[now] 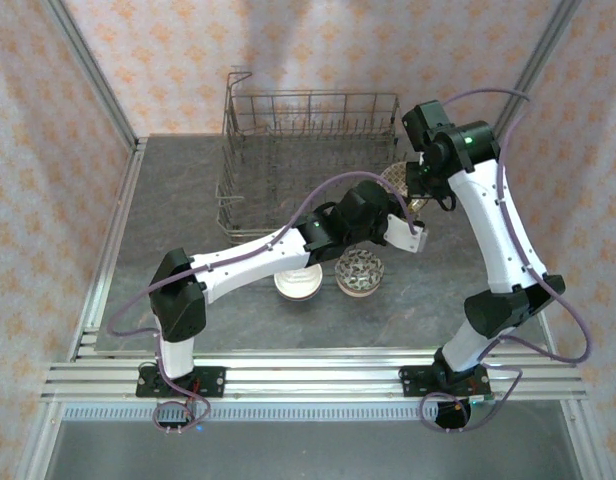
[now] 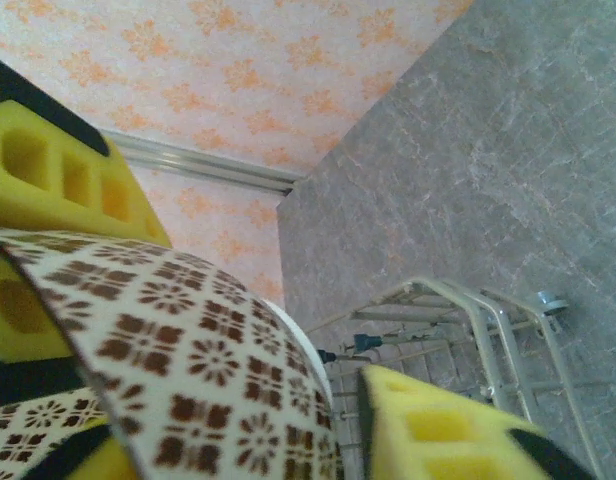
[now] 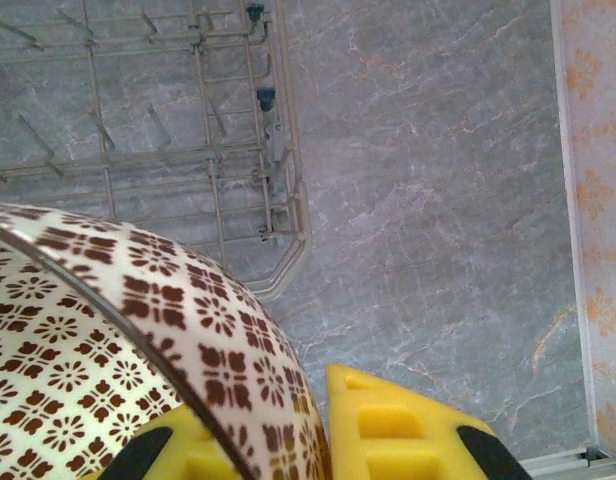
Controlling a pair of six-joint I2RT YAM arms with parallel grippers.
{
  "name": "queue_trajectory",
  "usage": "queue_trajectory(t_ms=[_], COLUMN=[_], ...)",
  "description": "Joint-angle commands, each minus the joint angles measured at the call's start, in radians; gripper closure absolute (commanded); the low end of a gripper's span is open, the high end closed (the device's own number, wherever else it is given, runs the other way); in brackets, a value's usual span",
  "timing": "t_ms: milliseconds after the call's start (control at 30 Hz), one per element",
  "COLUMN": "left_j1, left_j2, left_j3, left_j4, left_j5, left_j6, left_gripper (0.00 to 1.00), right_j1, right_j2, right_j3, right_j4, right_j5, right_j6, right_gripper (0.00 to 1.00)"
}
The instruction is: Load the bowls into the dish rack
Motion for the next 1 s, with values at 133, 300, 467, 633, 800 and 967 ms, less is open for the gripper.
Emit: queue_trajectory(t_ms=[133,300,467,633,800,967], left_j1=[0.002,0.001,0.001,0.002,0.016,0.067], left_j2=[0.016,0.011,-0.008,-0.027,-0.043,-0.079], left_j3=[0.029,0.014,-0.025,-0.051,-0.060,-0.062], left_j4=[-0.008,0.035,0.119,0.187,0.215,0.251], left_j5=[-0.040,-0.056,-0.063,-0.060,-0.017,0.111], left_j6=[0.015,0.015,0.012,-0.025,-0.107,-0.320], left_gripper=[0.92,1.00,1.00,1.00,1.00,1.00], right_j1=[0.005,0.005,0.005,0.003,-0.014,-0.079], right_j2=[0.000,-0.009,-0.023,-0.068,-0.111,-0.162], right_j3=[0.038,0.032,0.014,-0.023,-0.066,-0.117], right_j4=[0.010,0.024,0.050,0.126,0.205,0.286], right_j5=[0.009,-0.002,0.000,-0.037,-0.134,-0.282], right_j6=[-0.011,-0.019,-0.027,-0.030,-0.034,-0.006], right_gripper=[0.94,0.90,0.62,0.31,0.20,0.15])
